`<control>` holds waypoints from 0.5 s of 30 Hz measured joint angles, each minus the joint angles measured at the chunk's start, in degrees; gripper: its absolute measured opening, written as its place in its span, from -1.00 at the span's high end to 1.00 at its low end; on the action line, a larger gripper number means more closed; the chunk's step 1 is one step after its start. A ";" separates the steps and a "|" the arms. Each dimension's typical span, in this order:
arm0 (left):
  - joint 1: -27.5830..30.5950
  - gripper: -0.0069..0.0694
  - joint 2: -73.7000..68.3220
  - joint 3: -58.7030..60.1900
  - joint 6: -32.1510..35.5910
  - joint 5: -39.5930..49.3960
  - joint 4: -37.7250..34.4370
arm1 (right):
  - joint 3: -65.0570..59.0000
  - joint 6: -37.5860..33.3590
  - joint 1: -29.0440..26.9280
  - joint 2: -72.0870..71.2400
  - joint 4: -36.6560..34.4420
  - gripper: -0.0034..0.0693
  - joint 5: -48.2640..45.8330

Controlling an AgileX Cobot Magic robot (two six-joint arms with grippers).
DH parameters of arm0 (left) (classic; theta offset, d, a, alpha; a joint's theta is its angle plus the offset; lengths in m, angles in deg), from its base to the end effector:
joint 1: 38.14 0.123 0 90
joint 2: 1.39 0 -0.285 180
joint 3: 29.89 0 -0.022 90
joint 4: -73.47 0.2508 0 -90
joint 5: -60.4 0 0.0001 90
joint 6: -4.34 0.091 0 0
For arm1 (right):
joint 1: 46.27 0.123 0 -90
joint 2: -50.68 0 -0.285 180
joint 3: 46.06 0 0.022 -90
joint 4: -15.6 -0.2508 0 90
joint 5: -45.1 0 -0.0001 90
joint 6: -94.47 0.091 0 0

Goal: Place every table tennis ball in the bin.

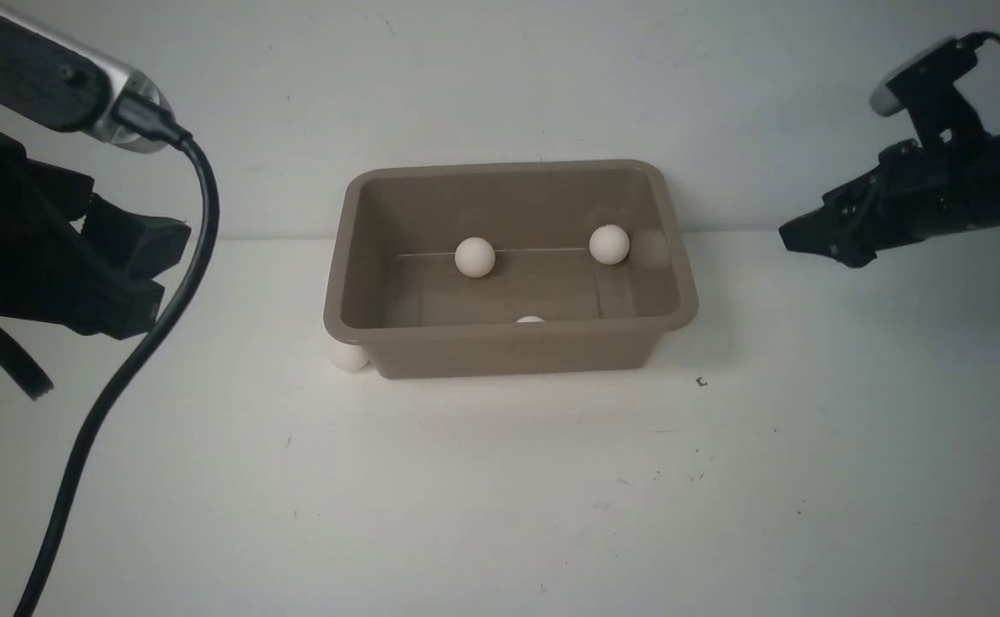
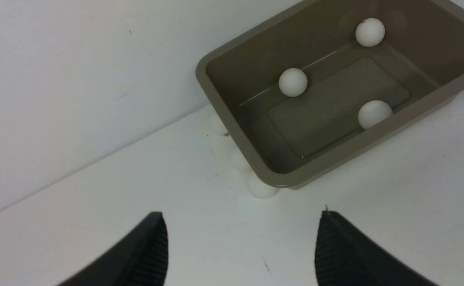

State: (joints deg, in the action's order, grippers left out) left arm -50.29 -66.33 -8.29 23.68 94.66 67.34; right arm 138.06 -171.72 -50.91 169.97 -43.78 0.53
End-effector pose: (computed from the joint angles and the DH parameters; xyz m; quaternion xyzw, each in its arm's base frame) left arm 0.2006 -0.0488 0.3719 0.2129 0.8421 -0.0170 0.4953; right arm 0.4236 0.0208 0.2278 -0.3418 0.8345 0.1749 0.3952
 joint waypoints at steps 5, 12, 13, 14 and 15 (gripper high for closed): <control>0.00 -0.35 0.00 0.00 0.00 0.44 -1.04 | 6.04 0.28 0.00 3.95 0.41 -0.36 -5.11; 0.00 -0.35 0.00 0.00 0.00 1.62 -1.14 | 15.96 -0.02 0.00 11.79 0.80 -0.36 -12.41; 0.00 -0.35 0.00 0.00 0.00 1.61 -1.14 | 17.28 -0.25 0.06 12.99 1.10 -0.36 -13.40; 0.00 -0.35 0.00 0.00 0.00 1.68 -1.14 | 18.23 -0.45 0.17 13.94 1.34 -0.36 -13.86; 0.00 -0.35 0.00 0.00 0.00 1.68 -1.14 | 19.08 -0.77 0.25 14.81 1.47 -0.36 -14.16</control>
State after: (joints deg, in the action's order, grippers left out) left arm -50.29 -66.33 -8.29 23.68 96.34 66.19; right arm 157.14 -172.49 -50.66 184.77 -42.31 -13.64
